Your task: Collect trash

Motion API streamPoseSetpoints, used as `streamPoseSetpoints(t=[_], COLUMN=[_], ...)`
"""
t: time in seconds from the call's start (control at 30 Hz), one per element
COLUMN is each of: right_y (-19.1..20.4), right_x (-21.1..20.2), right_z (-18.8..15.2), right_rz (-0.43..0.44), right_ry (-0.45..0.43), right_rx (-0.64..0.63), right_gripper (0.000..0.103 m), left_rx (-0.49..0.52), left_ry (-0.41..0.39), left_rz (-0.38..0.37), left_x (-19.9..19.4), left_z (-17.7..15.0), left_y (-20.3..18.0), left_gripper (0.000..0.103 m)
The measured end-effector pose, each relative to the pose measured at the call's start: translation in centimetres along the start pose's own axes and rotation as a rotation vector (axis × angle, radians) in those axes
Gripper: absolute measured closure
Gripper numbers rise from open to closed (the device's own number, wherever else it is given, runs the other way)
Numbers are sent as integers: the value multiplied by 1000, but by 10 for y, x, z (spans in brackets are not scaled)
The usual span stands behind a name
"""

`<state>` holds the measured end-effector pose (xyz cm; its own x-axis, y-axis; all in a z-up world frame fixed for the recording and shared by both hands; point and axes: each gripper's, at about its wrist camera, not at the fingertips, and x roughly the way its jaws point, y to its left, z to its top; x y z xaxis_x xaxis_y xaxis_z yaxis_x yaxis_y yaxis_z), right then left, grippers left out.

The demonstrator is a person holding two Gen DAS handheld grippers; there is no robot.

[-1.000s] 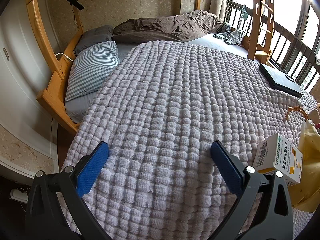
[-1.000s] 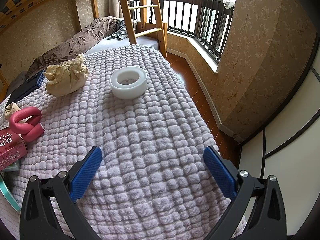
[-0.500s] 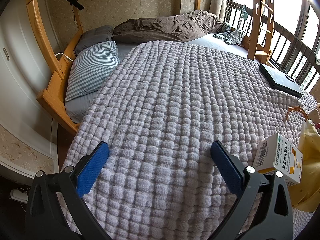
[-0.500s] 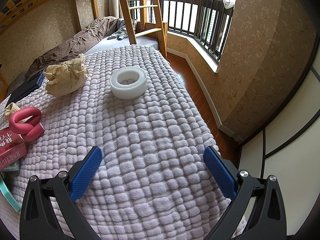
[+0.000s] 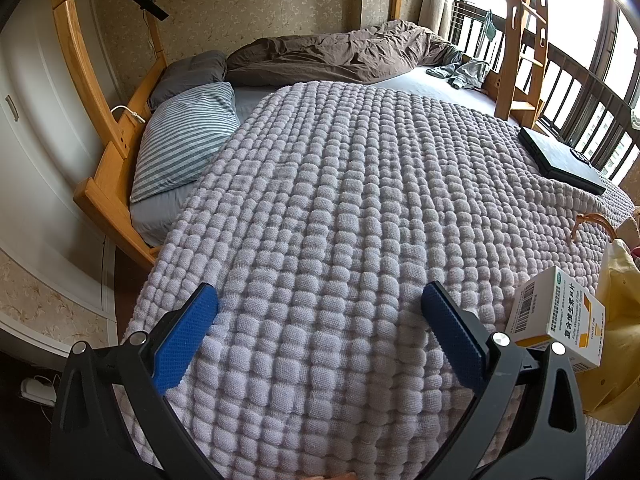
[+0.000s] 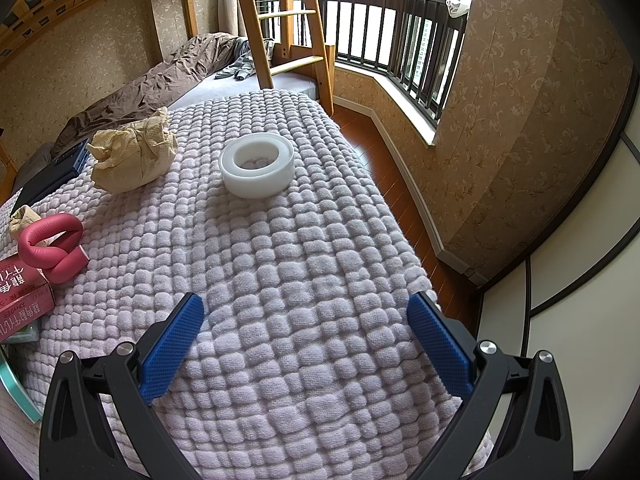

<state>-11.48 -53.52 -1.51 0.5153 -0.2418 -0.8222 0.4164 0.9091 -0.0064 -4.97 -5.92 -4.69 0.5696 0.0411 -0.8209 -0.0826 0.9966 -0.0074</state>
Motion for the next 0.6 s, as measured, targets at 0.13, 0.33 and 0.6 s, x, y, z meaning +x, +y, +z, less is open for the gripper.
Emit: streamPoseSetpoints(t=[0.13, 0.33, 0.6], right_y=[0, 0, 0], right_x=[0, 0, 0], right_z=[1, 0, 0], right_rz=[0, 0, 0], right_ry=[0, 0, 0], right_rx=[0, 0, 0], right_gripper=[4, 4, 4], left_rx=[0, 0, 0], left_ry=[0, 0, 0], left_rz=[0, 0, 0], left_x=[0, 0, 0], left_z=[0, 0, 0], left_y=[0, 0, 0], left_gripper=[1, 1, 1])
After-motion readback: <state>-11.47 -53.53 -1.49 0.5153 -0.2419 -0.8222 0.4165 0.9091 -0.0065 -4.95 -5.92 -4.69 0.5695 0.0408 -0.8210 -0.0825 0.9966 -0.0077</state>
